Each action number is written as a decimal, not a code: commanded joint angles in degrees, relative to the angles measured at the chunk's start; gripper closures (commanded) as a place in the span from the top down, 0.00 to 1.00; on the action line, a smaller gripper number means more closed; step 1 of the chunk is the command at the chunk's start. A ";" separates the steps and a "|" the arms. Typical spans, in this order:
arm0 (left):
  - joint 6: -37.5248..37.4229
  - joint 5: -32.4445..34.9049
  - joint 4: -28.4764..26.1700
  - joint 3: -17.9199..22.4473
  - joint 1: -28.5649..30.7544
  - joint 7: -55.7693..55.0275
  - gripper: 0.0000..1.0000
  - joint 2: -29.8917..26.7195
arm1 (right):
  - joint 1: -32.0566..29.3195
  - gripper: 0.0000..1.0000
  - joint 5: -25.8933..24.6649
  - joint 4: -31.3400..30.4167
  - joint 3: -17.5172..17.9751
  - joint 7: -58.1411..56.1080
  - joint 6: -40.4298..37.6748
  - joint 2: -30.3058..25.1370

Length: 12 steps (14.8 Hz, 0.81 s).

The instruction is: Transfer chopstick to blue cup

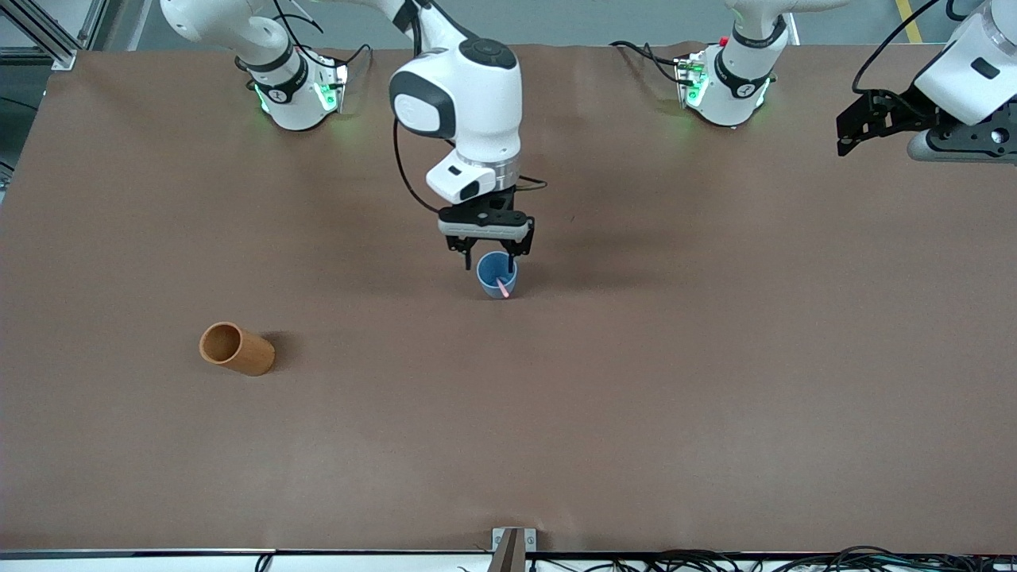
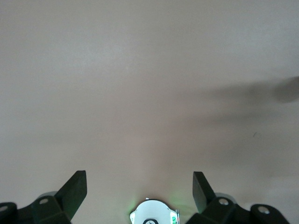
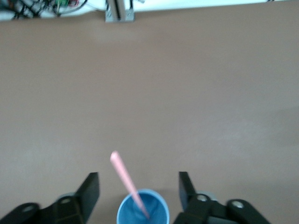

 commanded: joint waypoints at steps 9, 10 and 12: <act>1.48 -0.74 -0.39 0.03 0.72 0.96 1.00 -0.40 | -21.14 1.00 9.15 -13.93 0.67 -24.35 -4.37 -23.39; 1.39 -0.74 -0.39 0.03 0.72 0.96 1.00 -0.22 | -23.60 1.00 13.30 -14.03 0.32 -29.81 -7.43 -24.89; 1.39 -0.74 -0.30 0.03 0.80 1.05 1.00 0.13 | -28.52 1.00 15.62 -14.12 0.06 -37.92 -12.19 -27.27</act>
